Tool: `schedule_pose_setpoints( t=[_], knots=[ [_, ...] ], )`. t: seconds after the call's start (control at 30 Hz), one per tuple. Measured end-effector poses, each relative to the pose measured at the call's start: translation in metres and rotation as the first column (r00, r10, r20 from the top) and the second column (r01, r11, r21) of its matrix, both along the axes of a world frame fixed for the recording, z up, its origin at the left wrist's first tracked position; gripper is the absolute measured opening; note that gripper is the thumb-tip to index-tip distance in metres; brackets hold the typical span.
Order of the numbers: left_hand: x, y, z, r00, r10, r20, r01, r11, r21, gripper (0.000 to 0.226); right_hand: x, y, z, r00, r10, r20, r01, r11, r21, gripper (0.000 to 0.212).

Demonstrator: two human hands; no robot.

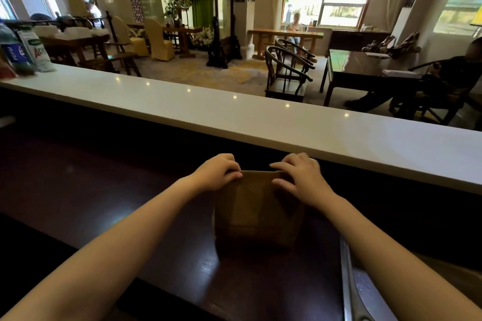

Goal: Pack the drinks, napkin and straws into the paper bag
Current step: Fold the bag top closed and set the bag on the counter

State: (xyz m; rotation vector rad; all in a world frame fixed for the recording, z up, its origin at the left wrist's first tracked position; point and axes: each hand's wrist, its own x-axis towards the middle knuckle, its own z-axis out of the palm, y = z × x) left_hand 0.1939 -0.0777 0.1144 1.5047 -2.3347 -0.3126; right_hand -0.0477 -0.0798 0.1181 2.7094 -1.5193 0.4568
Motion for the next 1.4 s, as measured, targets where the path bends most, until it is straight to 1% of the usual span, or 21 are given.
schedule_pose_setpoints(
  t=[0.07, 0.17, 0.23, 0.33, 0.4, 0.5, 0.6, 0.7, 0.73, 0.8, 0.87, 0.93, 0.97, 1.0, 1.03, 1.07, 1.1, 1.17, 1.23, 1.33, 1.4],
  knots=[
    [-0.001, -0.001, 0.004, 1.0, -0.007, 0.017, 0.006, 1.0, 0.028, 0.025, 0.025, 0.001, 0.005, 0.997, 0.066, -0.025, -0.065, 0.997, 0.04, 0.04],
    [0.002, -0.003, 0.007, 0.999, -0.043, 0.009, 0.042, 0.997, 0.059, 0.022, 0.054, -0.001, 0.002, 0.998, 0.066, -0.013, -0.065, 0.995, 0.075, 0.025],
    [0.006, -0.006, 0.007, 0.999, -0.048, -0.009, 0.048, 0.996, 0.074, 0.019, 0.057, -0.008, 0.006, 0.999, 0.033, 0.038, -0.039, 0.982, 0.187, 0.021],
    [0.012, -0.011, 0.007, 0.999, -0.025, -0.025, 0.027, 0.994, 0.101, 0.017, 0.045, -0.02, 0.014, 0.999, 0.025, 0.041, -0.037, 0.942, 0.334, 0.024],
    [0.016, -0.013, 0.006, 0.998, -0.005, -0.055, 0.012, 0.991, 0.135, 0.011, 0.029, -0.026, 0.014, 0.998, 0.051, 0.043, -0.063, 0.938, 0.342, 0.026],
    [0.017, -0.012, 0.002, 0.992, 0.062, -0.114, -0.038, 0.977, 0.208, 0.023, 0.007, -0.029, 0.01, 0.998, 0.051, 0.044, -0.063, 0.938, 0.341, 0.027],
    [0.017, -0.01, 0.001, 0.982, 0.125, -0.142, -0.084, 0.961, 0.265, 0.026, -0.01, -0.026, 0.008, 0.99, -0.007, 0.143, -0.052, 0.912, 0.406, 0.024],
    [0.023, -0.006, 0.002, 0.961, 0.17, -0.217, -0.1, 0.948, 0.303, 0.022, -0.025, -0.026, 0.002, 0.963, -0.09, 0.254, -0.036, 0.891, 0.452, 0.013],
    [0.024, -0.005, 0.002, 0.95, 0.185, -0.25, -0.099, 0.942, 0.321, 0.022, -0.028, -0.025, 0.0, 0.942, -0.134, 0.308, -0.03, 0.881, 0.473, 0.011],
    [0.023, 0.0, 0.0, 0.909, 0.232, -0.346, -0.1, 0.928, 0.359, 0.027, -0.03, -0.023, -0.005, 0.858, -0.252, 0.448, -0.018, 0.857, 0.515, 0.015],
    [0.02, 0.003, -0.004, 0.806, 0.322, -0.496, -0.102, 0.902, 0.419, 0.033, -0.025, -0.022, -0.007, 0.743, -0.367, 0.56, -0.017, 0.825, 0.564, 0.019],
    [0.017, 0.002, -0.008, 0.657, 0.412, -0.631, -0.085, 0.872, 0.481, 0.034, -0.019, -0.022, -0.007, 0.618, -0.464, 0.634, -0.052, 0.781, 0.622, 0.019],
    [0.015, 0.002, -0.009, 0.595, 0.445, -0.67, -0.081, 0.862, 0.501, 0.034, -0.016, -0.023, -0.007, 0.56, -0.508, 0.654, -0.077, 0.754, 0.652, 0.019],
    [0.013, 0.001, -0.01, 0.553, 0.471, -0.687, -0.084, 0.852, 0.517, 0.032, -0.014, -0.023, -0.007, 0.511, -0.548, 0.662, -0.099, 0.728, 0.679, 0.019],
    [0.012, 0.001, -0.011, 0.538, 0.487, -0.688, -0.093, 0.845, 0.526, 0.03, -0.013, -0.023, -0.008, 0.475, -0.583, 0.659, -0.115, 0.701, 0.703, 0.019],
    [0.011, 0.001, -0.012, 0.55, 0.489, -0.677, -0.105, 0.845, 0.524, 0.029, -0.011, -0.023, -0.01, 0.441, -0.617, 0.652, -0.127, 0.676, 0.726, 0.019],
    [0.012, 0.001, -0.012, 0.587, 0.471, -0.659, -0.108, 0.852, 0.512, 0.031, -0.009, -0.022, -0.013, 0.394, -0.653, 0.647, -0.142, 0.652, 0.745, 0.017],
    [0.013, 0.001, -0.011, 0.692, 0.407, -0.596, -0.109, 0.875, 0.472, 0.033, -0.005, -0.022, -0.02, 0.288, -0.726, 0.624, -0.17, 0.603, 0.78, 0.016],
    [0.015, 0.0, -0.009, 0.778, 0.351, -0.522, -0.13, 0.902, 0.413, 0.024, -0.002, -0.022, -0.023, 0.226, -0.774, 0.592, -0.184, 0.563, 0.806, 0.025],
    [0.016, 0.001, -0.005, 0.863, 0.263, -0.432, -0.117, 0.934, 0.337, 0.013, 0.001, -0.02, -0.024, 0.201, -0.801, 0.564, -0.191, 0.533, 0.825, 0.032],
    [0.018, 0.0, -0.007, 0.874, 0.262, -0.409, -0.116, 0.931, 0.347, 0.02, 0.003, -0.019, -0.023, 0.197, -0.796, 0.573, -0.194, 0.541, 0.818, 0.031]
  ],
)
